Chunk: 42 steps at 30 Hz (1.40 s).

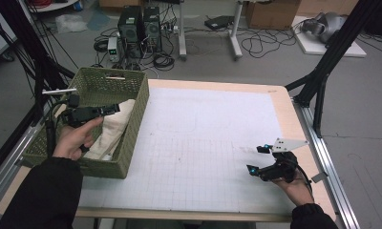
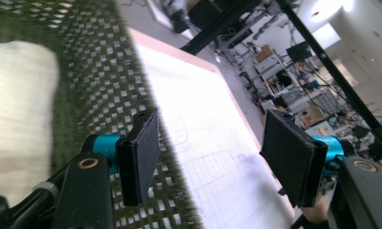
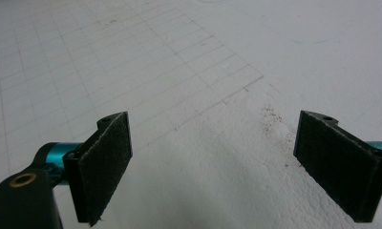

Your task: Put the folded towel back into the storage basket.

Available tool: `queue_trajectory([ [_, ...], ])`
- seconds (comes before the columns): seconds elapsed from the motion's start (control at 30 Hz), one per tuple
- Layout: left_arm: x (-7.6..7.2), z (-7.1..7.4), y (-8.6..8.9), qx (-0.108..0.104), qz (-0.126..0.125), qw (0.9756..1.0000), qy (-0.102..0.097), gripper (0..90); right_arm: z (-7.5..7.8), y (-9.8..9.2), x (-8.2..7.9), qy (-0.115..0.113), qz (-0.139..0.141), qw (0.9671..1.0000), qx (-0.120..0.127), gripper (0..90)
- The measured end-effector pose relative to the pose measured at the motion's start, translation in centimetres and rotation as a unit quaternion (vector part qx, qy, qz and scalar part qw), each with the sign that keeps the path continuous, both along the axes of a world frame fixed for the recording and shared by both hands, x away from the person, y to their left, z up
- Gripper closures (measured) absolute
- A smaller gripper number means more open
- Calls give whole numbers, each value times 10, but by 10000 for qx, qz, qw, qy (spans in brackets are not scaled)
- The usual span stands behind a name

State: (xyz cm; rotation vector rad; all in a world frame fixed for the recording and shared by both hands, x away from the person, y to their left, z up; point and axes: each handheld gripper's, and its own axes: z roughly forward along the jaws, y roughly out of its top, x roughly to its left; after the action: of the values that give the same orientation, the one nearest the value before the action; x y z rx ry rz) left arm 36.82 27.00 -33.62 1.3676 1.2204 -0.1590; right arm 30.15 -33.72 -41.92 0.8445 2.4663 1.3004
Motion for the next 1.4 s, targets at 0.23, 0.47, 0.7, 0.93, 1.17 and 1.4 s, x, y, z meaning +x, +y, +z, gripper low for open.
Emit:
queue_trajectory([
  [0.23, -5, 6, -16, 66, -55, 9998, -165, 382, 1, 0, 1, -28, 19, 10000, 16, 119],
  [0.47, -6, 6, -33, 58, -129, 9997, -182, 378, 2, 0, 1, -37, 54, 10000, 22, 119],
  [0.7, -7, 9, -42, 67, -208, 9996, -169, 375, 3, 0, 1, -38, 37, 10000, 47, 119],
  [0.93, -9, 11, -52, 79, -290, 9992, -254, 371, 3, 0, 2, -48, 48, 10000, 41, 119],
  [1.17, -12, 13, -70, 179, -391, 9986, -313, 370, 4, -1, 2, -57, 55, 9999, 67, 119],
  [1.4, -14, 12, -89, 274, -456, 9980, -344, 364, 6, -2, 2, -91, 54, 9999, 90, 119],
])
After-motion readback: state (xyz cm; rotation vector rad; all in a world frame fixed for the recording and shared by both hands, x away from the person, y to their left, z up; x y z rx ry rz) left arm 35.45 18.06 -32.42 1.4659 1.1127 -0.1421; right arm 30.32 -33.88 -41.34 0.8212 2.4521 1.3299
